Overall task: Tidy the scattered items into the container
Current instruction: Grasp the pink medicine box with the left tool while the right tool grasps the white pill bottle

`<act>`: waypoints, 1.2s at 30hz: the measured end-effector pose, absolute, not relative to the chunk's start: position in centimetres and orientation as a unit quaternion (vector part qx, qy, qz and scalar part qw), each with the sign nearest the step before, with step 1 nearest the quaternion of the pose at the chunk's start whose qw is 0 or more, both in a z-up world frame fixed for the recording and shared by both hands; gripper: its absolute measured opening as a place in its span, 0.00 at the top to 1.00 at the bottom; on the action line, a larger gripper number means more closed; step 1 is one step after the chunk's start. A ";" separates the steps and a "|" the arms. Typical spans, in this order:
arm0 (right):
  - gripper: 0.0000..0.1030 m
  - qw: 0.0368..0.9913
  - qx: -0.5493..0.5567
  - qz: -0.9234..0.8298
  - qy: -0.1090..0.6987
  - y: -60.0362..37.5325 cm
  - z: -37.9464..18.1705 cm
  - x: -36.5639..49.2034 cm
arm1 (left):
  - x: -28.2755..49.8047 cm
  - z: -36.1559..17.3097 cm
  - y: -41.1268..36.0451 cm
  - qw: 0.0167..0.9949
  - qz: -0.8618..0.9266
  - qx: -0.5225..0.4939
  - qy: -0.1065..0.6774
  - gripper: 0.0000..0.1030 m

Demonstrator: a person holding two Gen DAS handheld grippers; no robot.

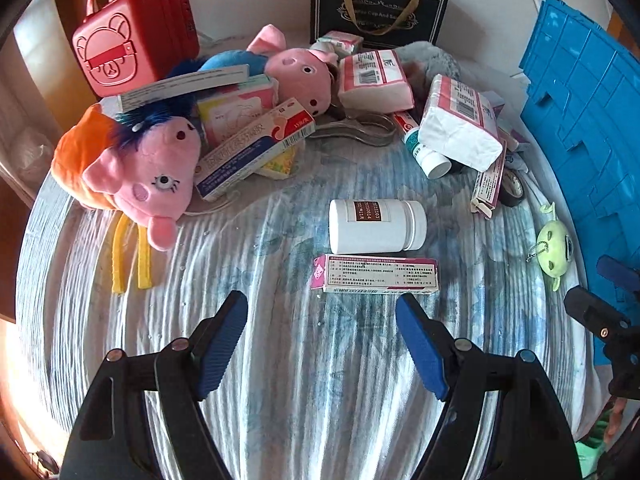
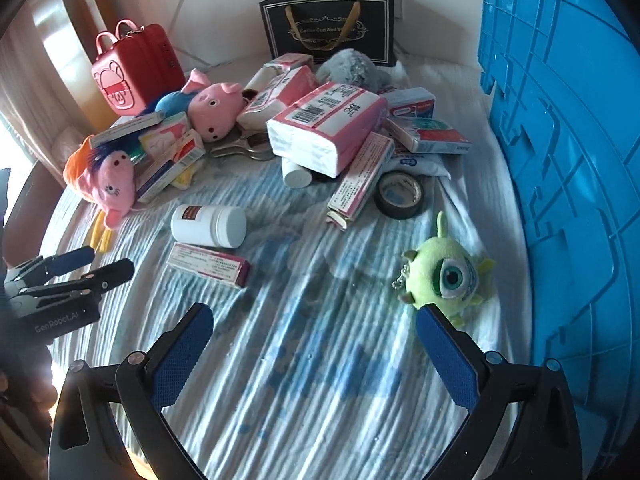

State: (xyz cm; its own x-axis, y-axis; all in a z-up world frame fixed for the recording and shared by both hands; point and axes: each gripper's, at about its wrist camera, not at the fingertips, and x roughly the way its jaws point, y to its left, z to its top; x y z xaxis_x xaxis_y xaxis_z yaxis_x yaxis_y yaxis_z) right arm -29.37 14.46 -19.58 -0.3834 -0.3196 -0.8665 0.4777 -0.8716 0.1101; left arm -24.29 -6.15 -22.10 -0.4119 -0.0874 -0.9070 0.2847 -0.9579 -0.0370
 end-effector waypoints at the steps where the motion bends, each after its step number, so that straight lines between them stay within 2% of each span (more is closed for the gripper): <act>1: 0.00 0.239 0.495 -0.831 0.081 14.1 -19.7 -29.6 | -24.7 -22.7 -6.2 0.105 -0.834 0.534 0.090 0.26; 2: 0.00 0.237 0.491 -0.834 0.082 13.7 -19.8 -29.8 | -25.0 -23.3 -6.1 0.099 -0.833 0.537 0.088 0.26; 4: 0.00 0.232 0.490 -0.836 0.082 13.0 -20.3 -30.5 | -25.6 -24.7 -6.2 0.089 -0.829 0.546 0.080 0.38; 5: 0.01 0.227 0.493 -0.835 0.085 12.5 -20.8 -30.8 | -25.9 -25.3 -6.2 0.083 -0.827 0.551 0.078 0.40; 6: 0.07 0.221 0.497 -0.834 0.090 12.0 -21.4 -31.1 | -26.0 -25.9 -6.3 0.080 -0.825 0.554 0.077 0.41; 7: 0.23 0.219 0.501 -0.832 0.096 11.5 -22.1 -31.4 | -26.2 -26.4 -6.3 0.078 -0.824 0.556 0.077 0.42; 8: 0.34 0.221 0.506 -0.828 0.100 10.9 -22.9 -31.6 | -26.3 -26.9 -6.4 0.075 -0.823 0.559 0.075 0.43; 9: 0.54 0.223 0.511 -0.823 0.103 10.4 -23.6 -31.9 | -26.3 -27.4 -6.4 0.073 -0.821 0.561 0.072 0.46; 10: 0.61 0.225 0.516 -0.820 0.107 9.9 -24.4 -32.2 | -26.3 -27.8 -6.5 0.071 -0.820 0.564 0.070 0.49; 17: 0.63 0.237 0.520 -0.810 0.133 6.8 -27.8 -33.7 | -26.7 -29.1 -7.8 0.073 -0.821 0.563 0.063 0.52; 22: 0.62 0.299 0.539 -0.776 0.134 4.0 -29.2 -31.4 | -27.2 -28.9 -10.2 0.108 -0.823 0.555 0.063 0.52; 26: 0.62 0.375 0.545 -0.740 0.118 1.1 -29.3 -28.8 | -26.8 -27.4 -12.5 0.138 -0.828 0.538 0.074 0.52; 30: 0.61 0.375 0.538 -0.746 0.119 1.1 -28.4 -28.6 | -26.0 -25.5 -12.6 0.126 -0.835 0.527 0.095 0.52; 35: 0.52 0.341 0.513 -0.778 0.128 4.2 -25.9 -30.4 | -26.2 -25.2 -10.3 0.091 -0.836 0.531 0.105 0.43; 36: 0.45 0.338 0.505 -0.783 0.133 4.5 -25.3 -30.9 | -26.5 -25.7 -9.7 0.089 -0.833 0.536 0.105 0.43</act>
